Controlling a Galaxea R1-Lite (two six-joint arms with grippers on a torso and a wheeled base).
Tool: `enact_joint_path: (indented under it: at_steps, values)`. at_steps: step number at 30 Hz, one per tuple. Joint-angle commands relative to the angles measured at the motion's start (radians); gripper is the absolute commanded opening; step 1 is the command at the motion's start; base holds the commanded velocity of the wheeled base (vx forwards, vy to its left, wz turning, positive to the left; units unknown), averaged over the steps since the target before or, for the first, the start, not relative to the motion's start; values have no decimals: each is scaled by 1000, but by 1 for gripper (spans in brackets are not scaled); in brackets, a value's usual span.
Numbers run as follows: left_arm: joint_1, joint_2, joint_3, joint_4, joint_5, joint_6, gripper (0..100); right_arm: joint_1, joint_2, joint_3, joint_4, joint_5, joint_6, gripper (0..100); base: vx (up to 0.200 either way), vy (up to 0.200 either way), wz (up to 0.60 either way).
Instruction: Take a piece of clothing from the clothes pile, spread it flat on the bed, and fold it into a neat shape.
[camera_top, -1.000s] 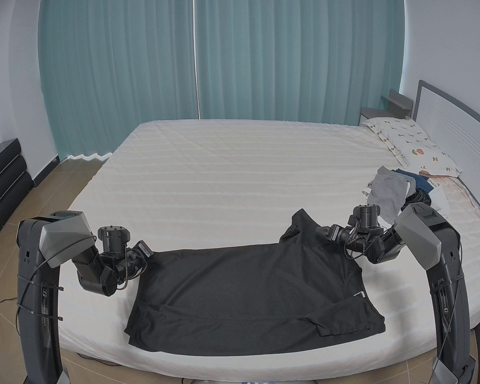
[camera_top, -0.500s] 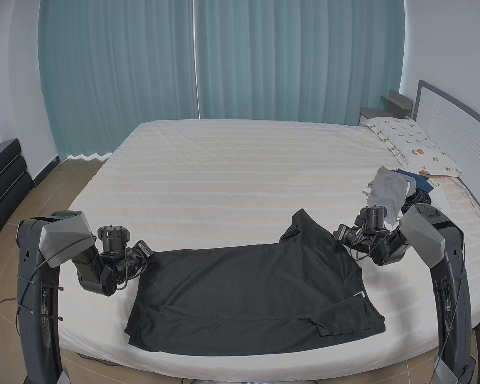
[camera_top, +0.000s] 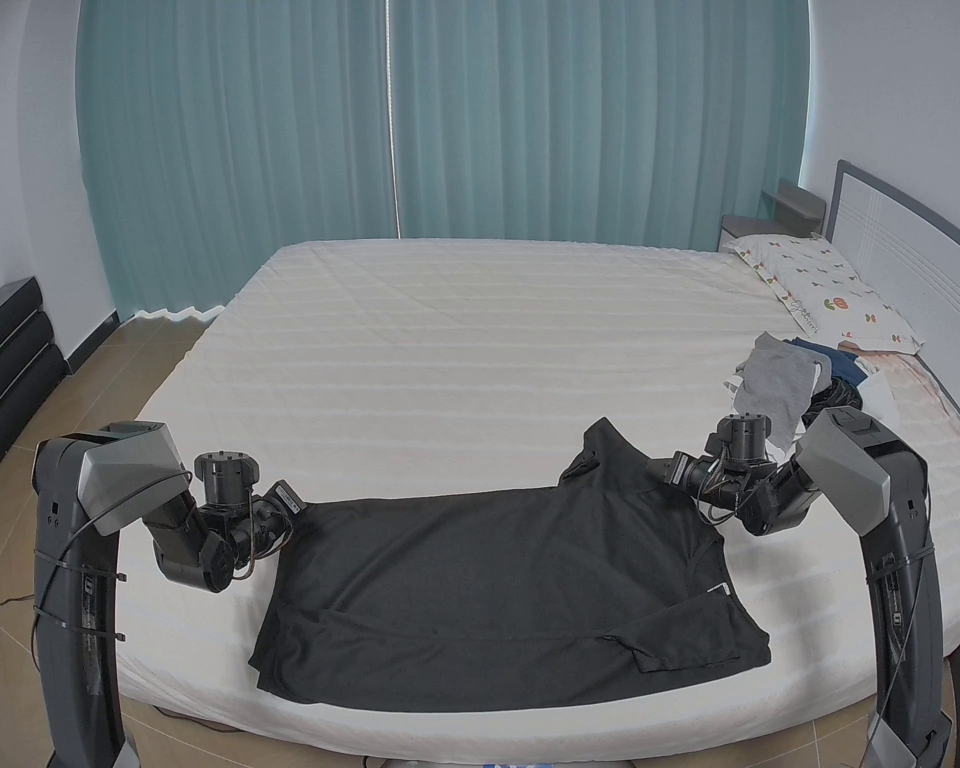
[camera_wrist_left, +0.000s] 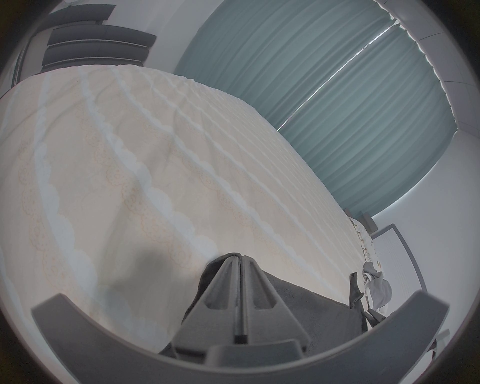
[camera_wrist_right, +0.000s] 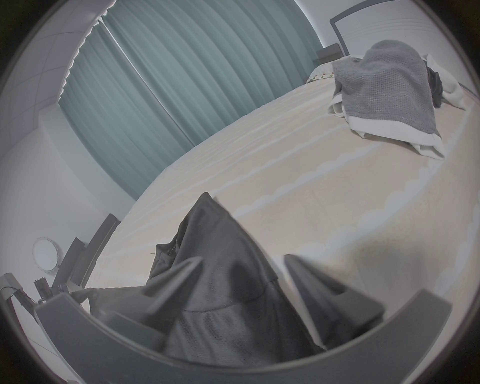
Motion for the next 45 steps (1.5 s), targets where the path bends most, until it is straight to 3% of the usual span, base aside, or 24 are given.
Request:
enact_joint_path:
  at_steps: [1,8,9,24,37,45]
  values:
    - [0,1,0,1,0,0,0,9,4,-7,-1,0,0,100,0,0,0]
    - [0,1,0,1,0,1,0,18,15,-1,12,1,-3,100,0,0,0]
    - [0,1,0,1,0,1,0,18,16,-1,12,1,-3,0,0,0,0]
    - [0,-3,0,0,3,3,0,-2,-28,39,-22,1,12,0,0,0,0]
    - [35,-65,37,-34,3,1,0,-8,-89,181,-193,-2,51,0,0,0,0]
    - [58,-79,46,-36,2,-5,0,4,-116,333,-375,-14,80,0,0,0,0]
